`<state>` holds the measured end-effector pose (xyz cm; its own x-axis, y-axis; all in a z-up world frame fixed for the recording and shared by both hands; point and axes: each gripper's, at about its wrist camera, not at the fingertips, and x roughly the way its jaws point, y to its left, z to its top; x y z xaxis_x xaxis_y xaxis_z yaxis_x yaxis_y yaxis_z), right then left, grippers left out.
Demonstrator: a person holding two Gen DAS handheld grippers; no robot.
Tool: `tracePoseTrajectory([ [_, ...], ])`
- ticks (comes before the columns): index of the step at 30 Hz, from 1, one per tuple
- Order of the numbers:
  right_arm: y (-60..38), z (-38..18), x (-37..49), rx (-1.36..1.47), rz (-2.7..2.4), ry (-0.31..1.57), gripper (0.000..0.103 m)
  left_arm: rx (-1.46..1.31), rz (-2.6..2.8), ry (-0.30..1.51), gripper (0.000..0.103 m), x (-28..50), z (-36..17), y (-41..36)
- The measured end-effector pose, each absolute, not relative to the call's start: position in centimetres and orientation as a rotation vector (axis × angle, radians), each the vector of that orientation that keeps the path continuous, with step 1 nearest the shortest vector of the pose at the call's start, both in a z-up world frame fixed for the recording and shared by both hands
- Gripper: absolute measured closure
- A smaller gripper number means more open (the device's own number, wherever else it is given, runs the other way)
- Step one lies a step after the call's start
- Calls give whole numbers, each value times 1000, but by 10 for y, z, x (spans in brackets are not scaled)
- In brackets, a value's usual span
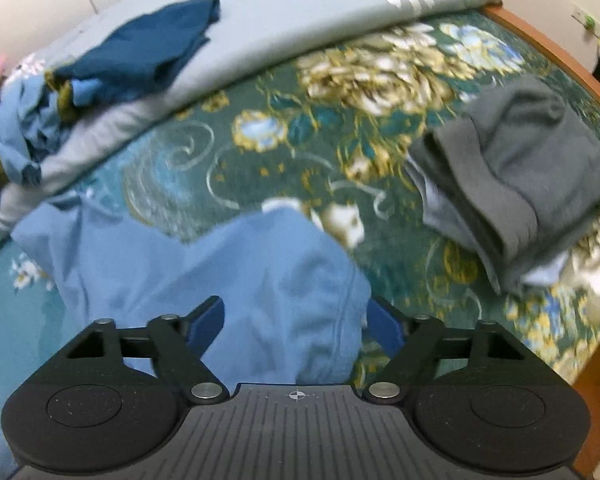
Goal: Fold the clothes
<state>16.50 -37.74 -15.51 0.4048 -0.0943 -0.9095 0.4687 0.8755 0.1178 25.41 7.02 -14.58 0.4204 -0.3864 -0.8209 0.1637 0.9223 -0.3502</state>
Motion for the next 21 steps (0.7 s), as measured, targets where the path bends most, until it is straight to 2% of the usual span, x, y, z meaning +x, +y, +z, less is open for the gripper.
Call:
tracePoseTrajectory([
  [8, -411, -175, 200, 400, -320, 1124, 25, -549, -258, 1161, 27, 388, -208, 6],
  [12, -420, -181, 204, 397, -295, 1129, 25, -673, -186, 1210, 28, 422, -235, 0],
  [16, -429, -190, 207, 389, -296, 1148, 25, -809, -125, 1225, 34, 436, -250, 2],
  [17, -432, -193, 207, 397, -300, 1151, 25, -848, -112, 1213, 39, 437, -251, 4],
  [19, -438, -197, 208, 422, -314, 1158, 25, -887, -96, 1174, 57, 435, -250, 4],
  [20, -441, -200, 209, 438, -320, 1163, 25, -867, -81, 1158, 75, 435, -248, 2],
  [21, -443, -202, 210, 453, -324, 1166, 25, -843, -76, 1149, 88, 435, -245, -1],
])
